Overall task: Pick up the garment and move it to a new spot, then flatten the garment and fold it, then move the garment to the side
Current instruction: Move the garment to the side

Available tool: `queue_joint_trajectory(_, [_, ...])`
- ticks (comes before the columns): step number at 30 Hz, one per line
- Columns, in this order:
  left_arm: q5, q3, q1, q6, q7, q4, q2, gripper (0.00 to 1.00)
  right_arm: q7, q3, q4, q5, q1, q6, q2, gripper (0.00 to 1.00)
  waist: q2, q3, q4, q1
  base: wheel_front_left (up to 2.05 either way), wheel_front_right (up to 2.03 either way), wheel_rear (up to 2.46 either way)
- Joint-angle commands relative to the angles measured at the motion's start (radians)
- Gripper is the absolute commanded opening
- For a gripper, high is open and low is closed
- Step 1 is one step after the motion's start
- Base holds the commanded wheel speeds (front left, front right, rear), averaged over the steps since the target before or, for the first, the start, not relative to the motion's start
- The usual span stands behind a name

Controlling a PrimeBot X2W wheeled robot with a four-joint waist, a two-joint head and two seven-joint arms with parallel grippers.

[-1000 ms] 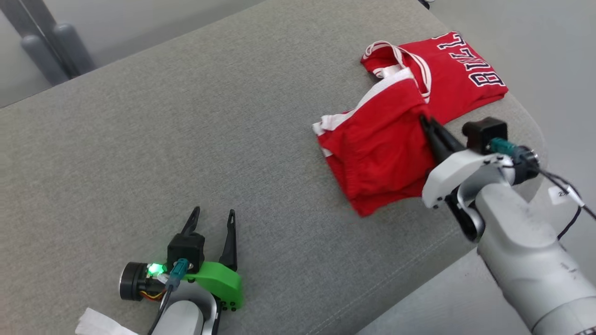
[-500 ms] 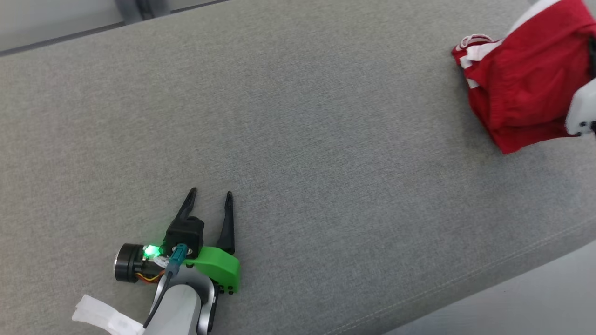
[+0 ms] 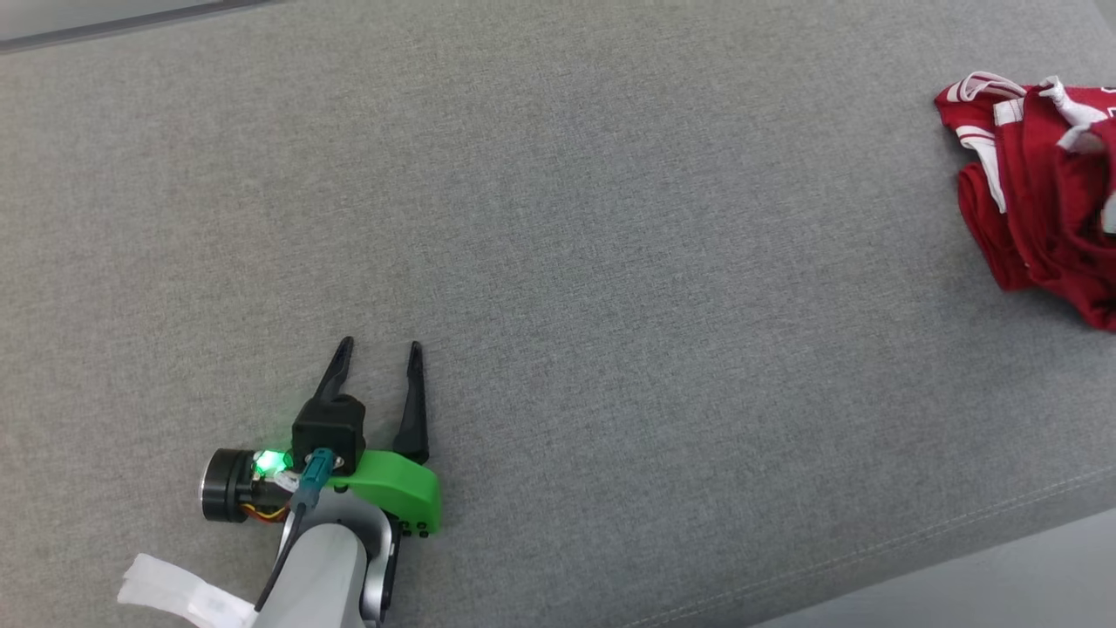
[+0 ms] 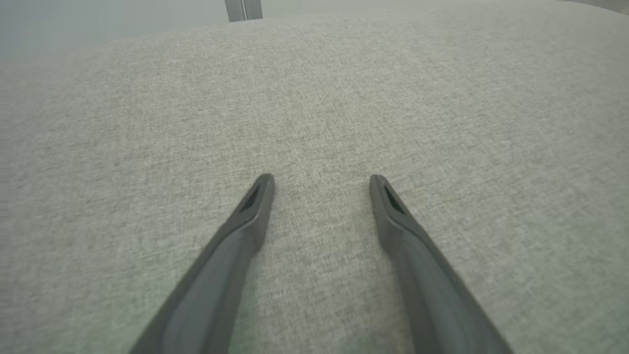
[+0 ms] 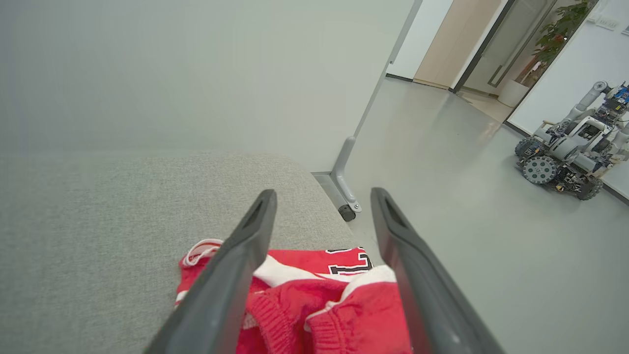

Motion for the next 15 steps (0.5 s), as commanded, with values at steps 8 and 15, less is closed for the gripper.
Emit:
queue_joint_trajectory(8, [-0.009,0.037,0.035,0.02,0.003,-0.009,0.01,1.0,-0.003,0.095,-0.241,0.039,0.133,-0.002,0.179,1.0,0.0,-0.034,-0.003,0.0,0.0,0.0,0.0])
queue_joint_trajectory(15, [-0.016,0.06,0.052,0.038,0.002,-0.037,0.009,1.0,-0.003,0.205,-0.381,0.159,0.266,-0.002,0.246,1.0,0.0,-0.066,0.036,0.0,0.0,0.0,0.0])
